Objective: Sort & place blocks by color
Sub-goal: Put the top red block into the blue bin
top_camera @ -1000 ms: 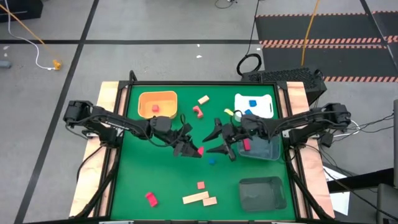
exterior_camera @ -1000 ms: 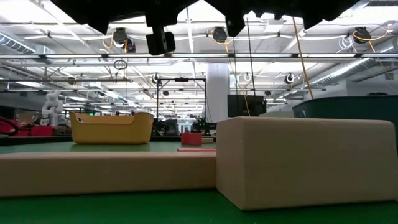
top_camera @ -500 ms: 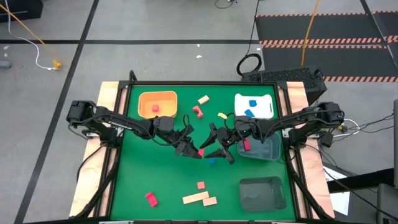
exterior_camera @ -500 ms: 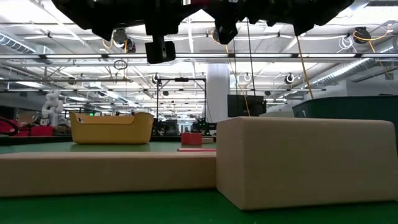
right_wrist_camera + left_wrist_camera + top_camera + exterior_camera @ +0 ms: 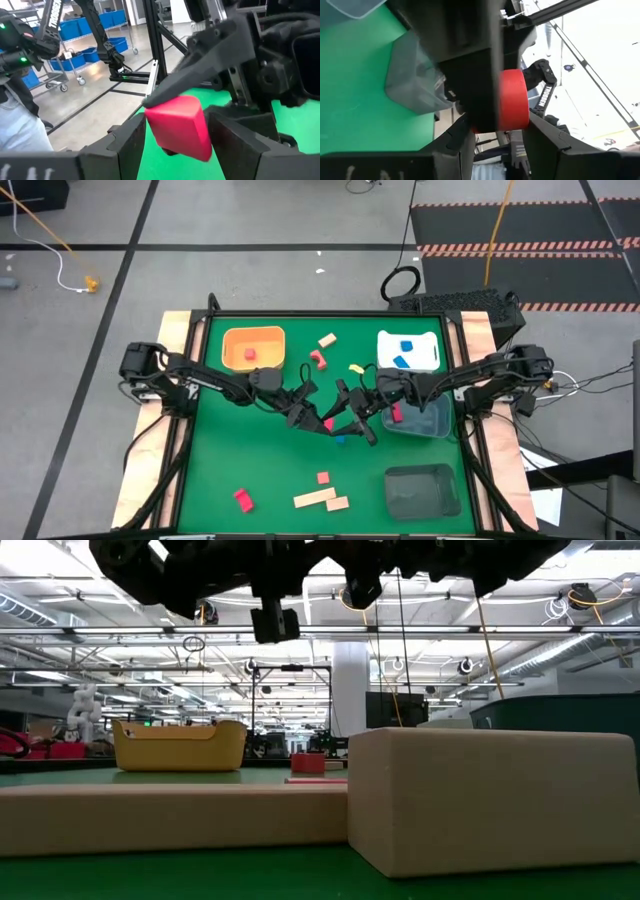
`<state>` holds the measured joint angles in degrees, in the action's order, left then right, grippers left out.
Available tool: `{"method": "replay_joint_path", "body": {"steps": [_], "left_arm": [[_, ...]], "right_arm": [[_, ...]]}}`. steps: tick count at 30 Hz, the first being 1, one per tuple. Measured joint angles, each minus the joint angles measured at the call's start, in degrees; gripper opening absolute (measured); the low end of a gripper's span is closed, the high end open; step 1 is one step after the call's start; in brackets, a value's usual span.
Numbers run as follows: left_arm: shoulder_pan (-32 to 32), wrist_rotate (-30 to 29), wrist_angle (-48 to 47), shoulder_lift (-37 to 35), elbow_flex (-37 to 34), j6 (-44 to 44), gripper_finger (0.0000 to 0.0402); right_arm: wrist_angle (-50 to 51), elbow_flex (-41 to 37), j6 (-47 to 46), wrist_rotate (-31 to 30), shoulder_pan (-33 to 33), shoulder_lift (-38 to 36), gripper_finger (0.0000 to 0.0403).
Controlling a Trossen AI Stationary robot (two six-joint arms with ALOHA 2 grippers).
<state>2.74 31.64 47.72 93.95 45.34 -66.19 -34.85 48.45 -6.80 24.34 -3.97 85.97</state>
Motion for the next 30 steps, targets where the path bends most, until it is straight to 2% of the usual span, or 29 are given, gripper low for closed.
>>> {"method": "replay_joint_path", "body": {"steps": [6, 14, 19, 25, 30], "left_arm": [[-0.22, 0.04, 0.17, 0.07, 0.00, -0.13, 0.0133], [-0.10, 0.27, 0.17, 0.07, 0.00, 0.07, 0.0133], [-0.13, -0.24, 0.17, 0.00, -0.02, 0.11, 0.0133], [-0.22, -1.41, 0.27, -0.07, -0.02, 0.04, 0.0133], [-0.24, -2.26, 0.27, -0.09, -0.02, -0.15, 0.0136]], "right_arm": [[0.03, 0.00, 0.02, -0.07, -0.02, 0.00, 0.0195], [0.00, -0.02, 0.82, 0.35, -0.02, 0.00, 0.0123], [0.00, -0.07, 1.10, 0.76, -0.06, -0.09, 0.0099], [-0.47, -0.09, 1.05, 0.80, -0.26, -0.09, 0.0097], [-0.98, -0.15, -0.16, 0.21, -0.26, -0.09, 0.0127]]}}
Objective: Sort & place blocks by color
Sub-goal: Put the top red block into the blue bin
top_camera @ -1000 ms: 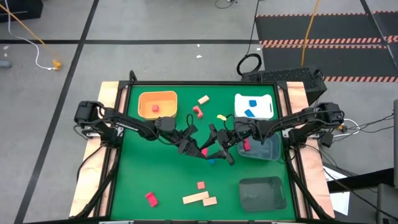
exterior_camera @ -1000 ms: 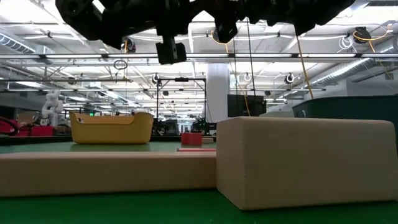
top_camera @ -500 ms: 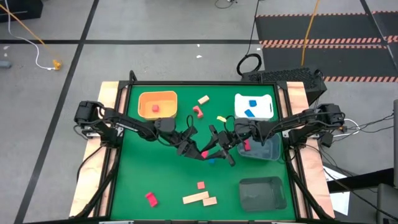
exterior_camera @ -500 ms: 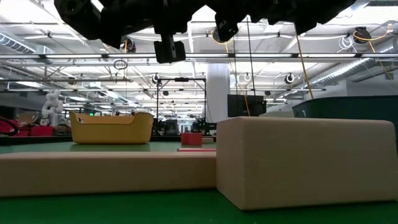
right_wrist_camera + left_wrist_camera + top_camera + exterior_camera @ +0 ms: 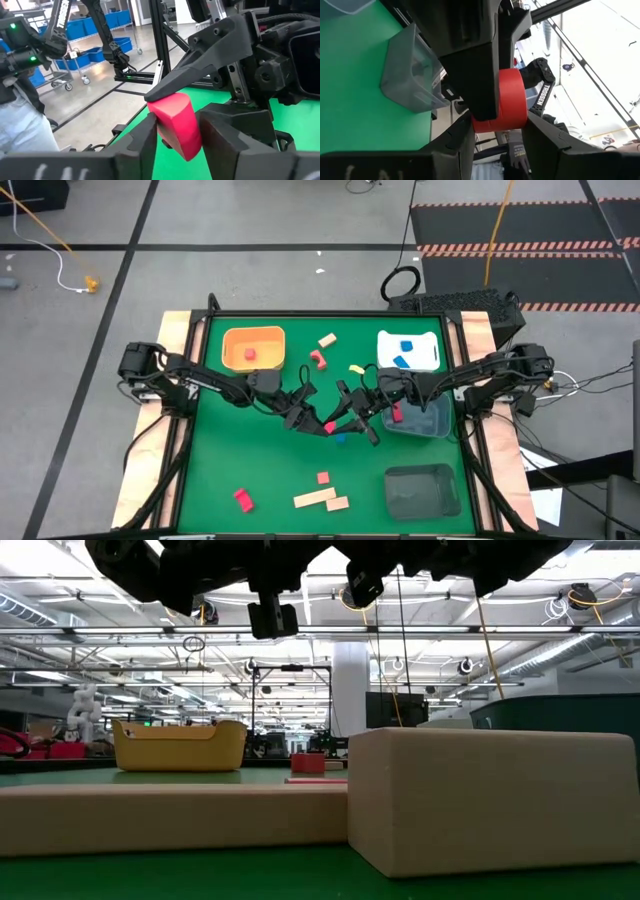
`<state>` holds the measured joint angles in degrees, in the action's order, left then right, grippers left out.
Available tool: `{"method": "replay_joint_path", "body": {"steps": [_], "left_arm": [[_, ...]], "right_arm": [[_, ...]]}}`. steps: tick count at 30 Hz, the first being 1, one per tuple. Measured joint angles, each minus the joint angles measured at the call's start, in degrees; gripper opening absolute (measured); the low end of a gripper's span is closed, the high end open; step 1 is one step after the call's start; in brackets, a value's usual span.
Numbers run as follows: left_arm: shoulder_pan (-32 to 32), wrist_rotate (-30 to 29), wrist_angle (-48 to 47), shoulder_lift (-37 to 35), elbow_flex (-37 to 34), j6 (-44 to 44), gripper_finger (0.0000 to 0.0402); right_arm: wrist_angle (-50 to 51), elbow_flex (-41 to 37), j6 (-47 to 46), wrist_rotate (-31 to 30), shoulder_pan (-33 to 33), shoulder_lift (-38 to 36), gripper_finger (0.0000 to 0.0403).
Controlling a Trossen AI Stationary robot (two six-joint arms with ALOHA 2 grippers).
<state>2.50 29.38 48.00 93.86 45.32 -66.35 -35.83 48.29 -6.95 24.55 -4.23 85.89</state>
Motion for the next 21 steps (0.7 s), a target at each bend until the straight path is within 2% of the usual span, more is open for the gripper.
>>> {"method": "replay_joint_path", "body": {"steps": [6, 11, 21], "left_arm": [[-0.36, -2.13, -0.07, 0.00, 0.00, 0.17, 0.0134], [-1.49, -3.22, -0.03, 0.04, 0.00, 0.15, 0.0134], [-1.62, -2.88, 0.16, 0.09, 0.07, -0.44, 0.0142]], "right_arm": [[-0.56, 0.00, -1.80, -0.96, 0.00, 0.09, 0.0172], [-0.65, 0.00, -1.57, -2.10, 0.09, 0.11, 0.0184], [-0.75, 0.02, 0.80, -2.72, 0.04, 0.11, 0.0116]]}}
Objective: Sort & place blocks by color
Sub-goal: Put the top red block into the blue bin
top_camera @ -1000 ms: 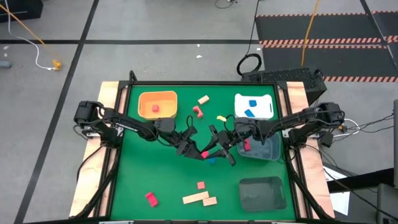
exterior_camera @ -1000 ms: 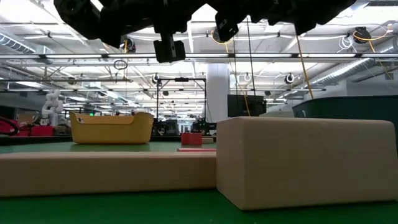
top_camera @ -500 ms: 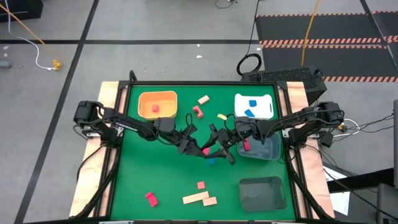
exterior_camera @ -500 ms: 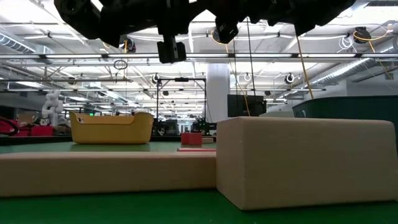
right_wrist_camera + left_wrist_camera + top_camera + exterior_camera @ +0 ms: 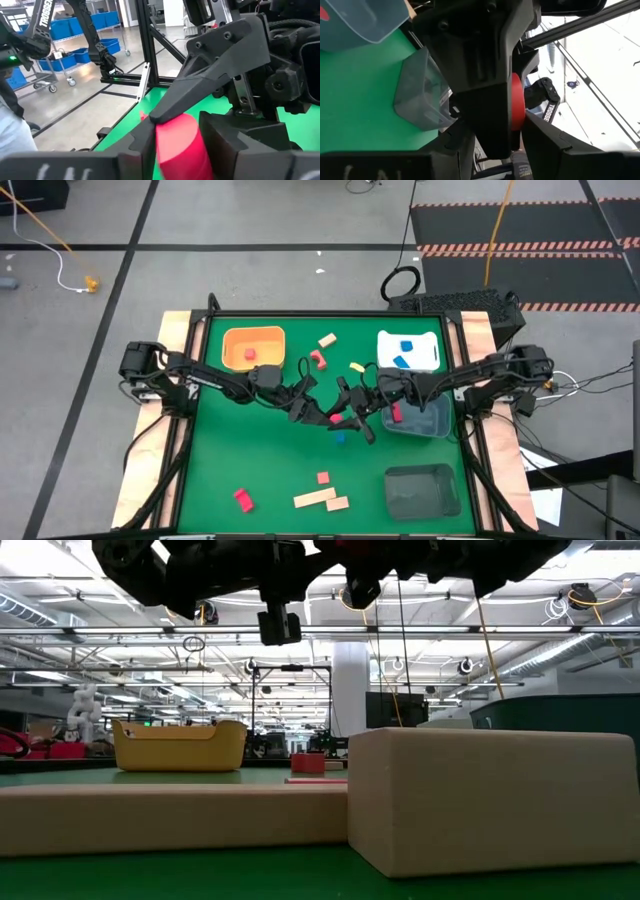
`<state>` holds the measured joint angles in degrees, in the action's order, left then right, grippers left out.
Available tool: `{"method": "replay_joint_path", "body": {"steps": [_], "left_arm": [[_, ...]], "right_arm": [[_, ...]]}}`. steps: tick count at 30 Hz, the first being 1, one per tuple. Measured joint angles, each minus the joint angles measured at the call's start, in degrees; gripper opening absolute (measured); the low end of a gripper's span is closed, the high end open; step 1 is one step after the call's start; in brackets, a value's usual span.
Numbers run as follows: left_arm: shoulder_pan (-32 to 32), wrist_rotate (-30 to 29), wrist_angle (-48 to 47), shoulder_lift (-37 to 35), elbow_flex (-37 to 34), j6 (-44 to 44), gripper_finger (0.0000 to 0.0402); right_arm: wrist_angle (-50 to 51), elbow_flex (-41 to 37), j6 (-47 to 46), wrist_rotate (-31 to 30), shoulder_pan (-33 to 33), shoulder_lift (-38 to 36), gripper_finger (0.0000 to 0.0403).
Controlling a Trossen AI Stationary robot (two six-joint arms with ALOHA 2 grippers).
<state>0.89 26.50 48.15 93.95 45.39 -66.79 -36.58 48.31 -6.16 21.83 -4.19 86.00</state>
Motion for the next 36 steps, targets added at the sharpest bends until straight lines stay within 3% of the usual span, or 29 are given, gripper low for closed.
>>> {"method": "replay_joint_path", "body": {"steps": [15, 26, 36], "left_arm": [[-0.10, 0.25, 2.12, -0.02, -0.02, -2.79, 0.0153], [-2.58, 0.72, 3.10, -0.23, -0.02, -2.43, 0.0153], [-3.56, 1.30, 2.78, -0.26, -0.02, -2.51, 0.0154]], "right_arm": [[3.44, 0.26, -2.48, -1.16, 0.01, -1.85, 0.0065], [22.15, 0.21, -2.57, -1.24, 0.07, -11.18, 0.0065], [50.57, 0.11, -9.42, -8.51, 0.05, -22.77, 0.0065]]}}
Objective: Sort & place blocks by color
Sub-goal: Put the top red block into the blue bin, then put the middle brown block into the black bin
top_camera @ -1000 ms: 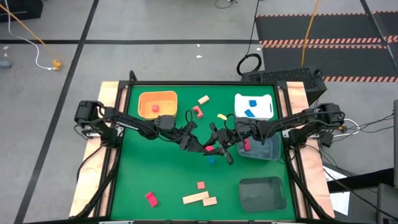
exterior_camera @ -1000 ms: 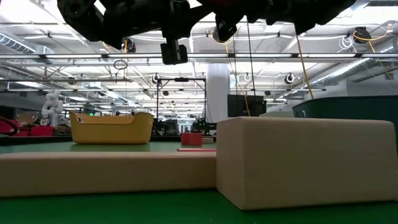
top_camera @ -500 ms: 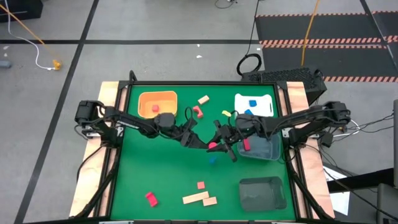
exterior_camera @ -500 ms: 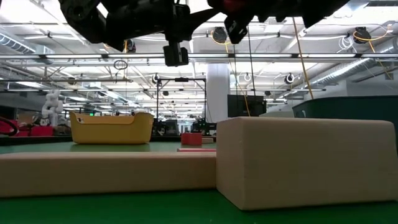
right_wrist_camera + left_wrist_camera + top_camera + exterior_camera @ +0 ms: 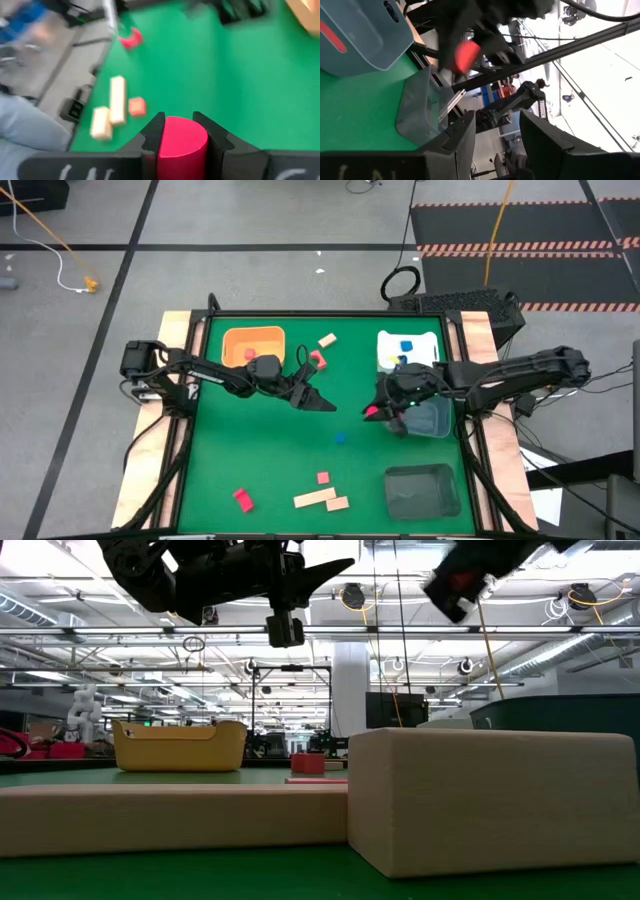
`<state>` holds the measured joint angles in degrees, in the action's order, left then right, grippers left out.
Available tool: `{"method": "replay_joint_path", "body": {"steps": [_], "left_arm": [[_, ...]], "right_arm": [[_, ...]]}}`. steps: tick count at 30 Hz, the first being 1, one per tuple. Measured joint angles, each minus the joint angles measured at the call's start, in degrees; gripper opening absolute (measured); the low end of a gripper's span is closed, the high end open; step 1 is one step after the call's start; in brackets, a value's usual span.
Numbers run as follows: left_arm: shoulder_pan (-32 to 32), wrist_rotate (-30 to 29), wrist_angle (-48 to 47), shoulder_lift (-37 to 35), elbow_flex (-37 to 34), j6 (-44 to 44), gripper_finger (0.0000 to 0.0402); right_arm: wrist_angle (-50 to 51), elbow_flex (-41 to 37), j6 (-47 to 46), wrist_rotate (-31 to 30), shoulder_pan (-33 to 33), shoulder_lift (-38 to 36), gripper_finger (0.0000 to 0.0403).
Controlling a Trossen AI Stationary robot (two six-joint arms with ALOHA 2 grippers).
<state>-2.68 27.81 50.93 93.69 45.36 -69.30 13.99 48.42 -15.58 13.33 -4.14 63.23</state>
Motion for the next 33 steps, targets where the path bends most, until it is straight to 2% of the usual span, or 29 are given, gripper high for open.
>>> {"method": "replay_joint_path", "body": {"steps": [6, 12, 15, 19, 28, 33], "left_arm": [[0.12, 0.03, -0.02, 0.00, 0.00, 0.63, 0.0154], [0.42, 0.05, 0.13, 0.00, 0.00, 1.06, 0.0154], [0.84, -0.20, 0.11, 0.00, 0.00, 1.07, 0.0154], [2.36, -2.16, -0.30, 0.00, 0.00, 1.79, 0.0154], [6.73, -2.94, -0.72, 0.01, 0.00, 6.89, 0.0154], [10.32, -2.92, -0.70, 0.02, 0.00, 8.57, 0.0154]], "right_arm": [[17.30, -0.04, -8.10, -7.40, 0.00, -4.76, 0.0071], [30.53, -0.15, -17.20, -9.06, 0.00, -5.33, 0.0066], [32.16, -2.38, -22.03, -8.99, 0.00, -5.16, 0.0071], [32.18, -6.01, -27.52, -8.89, 0.00, -5.16, 0.0107], [32.04, -9.03, -27.99, -8.86, 0.00, -5.15, 0.0189], [29.77, -9.00, -26.55, -7.98, 0.00, -5.56, 0.0219]]}}
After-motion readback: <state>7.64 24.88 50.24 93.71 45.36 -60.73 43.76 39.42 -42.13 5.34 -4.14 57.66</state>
